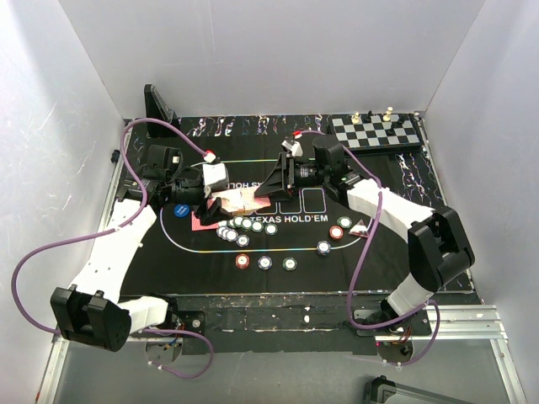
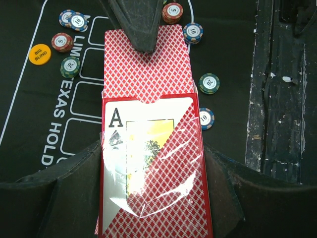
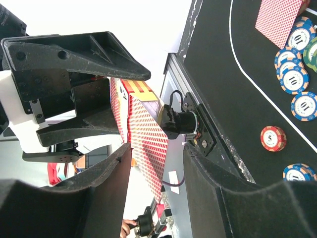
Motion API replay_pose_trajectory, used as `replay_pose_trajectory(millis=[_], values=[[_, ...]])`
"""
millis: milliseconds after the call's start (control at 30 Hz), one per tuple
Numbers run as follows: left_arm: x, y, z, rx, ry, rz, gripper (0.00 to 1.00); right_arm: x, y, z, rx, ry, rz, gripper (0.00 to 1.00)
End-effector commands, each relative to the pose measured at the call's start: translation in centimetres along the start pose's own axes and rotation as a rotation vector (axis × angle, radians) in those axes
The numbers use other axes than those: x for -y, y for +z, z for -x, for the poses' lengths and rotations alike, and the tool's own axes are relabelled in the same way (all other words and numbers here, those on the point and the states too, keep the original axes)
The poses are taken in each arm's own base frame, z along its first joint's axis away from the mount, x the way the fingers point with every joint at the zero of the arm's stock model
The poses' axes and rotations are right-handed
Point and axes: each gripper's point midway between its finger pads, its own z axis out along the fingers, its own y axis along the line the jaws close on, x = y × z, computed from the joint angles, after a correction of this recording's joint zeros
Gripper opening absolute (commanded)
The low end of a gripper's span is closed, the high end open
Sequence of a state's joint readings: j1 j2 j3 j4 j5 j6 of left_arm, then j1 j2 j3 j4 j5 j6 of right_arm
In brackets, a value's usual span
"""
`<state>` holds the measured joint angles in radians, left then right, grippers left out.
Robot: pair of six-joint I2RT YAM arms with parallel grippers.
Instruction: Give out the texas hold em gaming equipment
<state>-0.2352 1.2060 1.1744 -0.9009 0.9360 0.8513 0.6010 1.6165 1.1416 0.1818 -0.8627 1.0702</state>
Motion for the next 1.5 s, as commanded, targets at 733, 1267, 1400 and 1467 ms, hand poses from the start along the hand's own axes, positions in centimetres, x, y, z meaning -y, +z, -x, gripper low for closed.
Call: replay_pose_trajectory(millis=[733,1267,1400,1467], values=[[-0.4,-0.4,3.4,0.12,0.021,0.017,0.0,-5.2,2.2,-0.3,-0.038,-0.039,0.168,0.74],[-1.6,0.0,2.1,0.061,0.024,0.057,0.34,-5.1,2.1,-0.6,-0.035,-0.023,0.209,0.19],[-1.3,0.4,2.2,0.057,0.023,0.043,0.48,-4.9,2.2,-0.7,-0.039,-0.02,0.21,0.18],[-1.0,0.6,2.5,0.057,0.034,0.035,0.55,-4.8,2.2,-0.6,-0.034,-0.022,0.208,0.18]])
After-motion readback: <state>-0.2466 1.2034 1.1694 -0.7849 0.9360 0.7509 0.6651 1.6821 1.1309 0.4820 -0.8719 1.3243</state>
